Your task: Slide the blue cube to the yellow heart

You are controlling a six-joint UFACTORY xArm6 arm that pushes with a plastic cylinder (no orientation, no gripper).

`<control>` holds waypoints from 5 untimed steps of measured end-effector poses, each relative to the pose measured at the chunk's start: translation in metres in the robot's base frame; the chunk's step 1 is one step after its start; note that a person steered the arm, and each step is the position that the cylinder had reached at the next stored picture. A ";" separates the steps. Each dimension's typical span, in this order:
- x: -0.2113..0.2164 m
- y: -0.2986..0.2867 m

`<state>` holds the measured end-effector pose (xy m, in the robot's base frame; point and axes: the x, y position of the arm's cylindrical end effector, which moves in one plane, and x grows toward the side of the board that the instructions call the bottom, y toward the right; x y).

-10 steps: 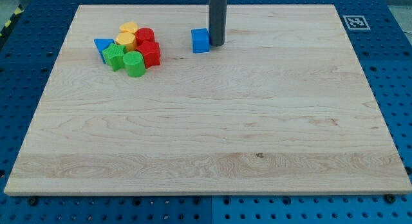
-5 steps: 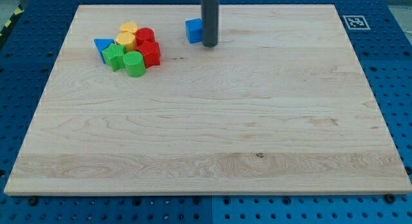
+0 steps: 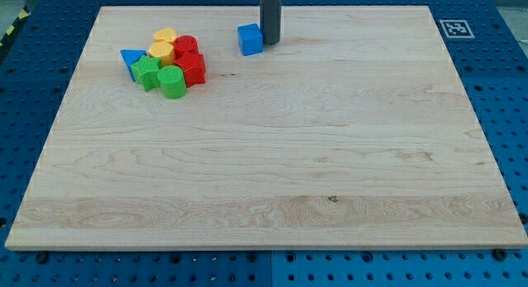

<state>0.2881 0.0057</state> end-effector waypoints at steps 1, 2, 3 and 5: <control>0.003 0.010; 0.012 0.003; 0.004 -0.018; 0.024 -0.009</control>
<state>0.3125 -0.0032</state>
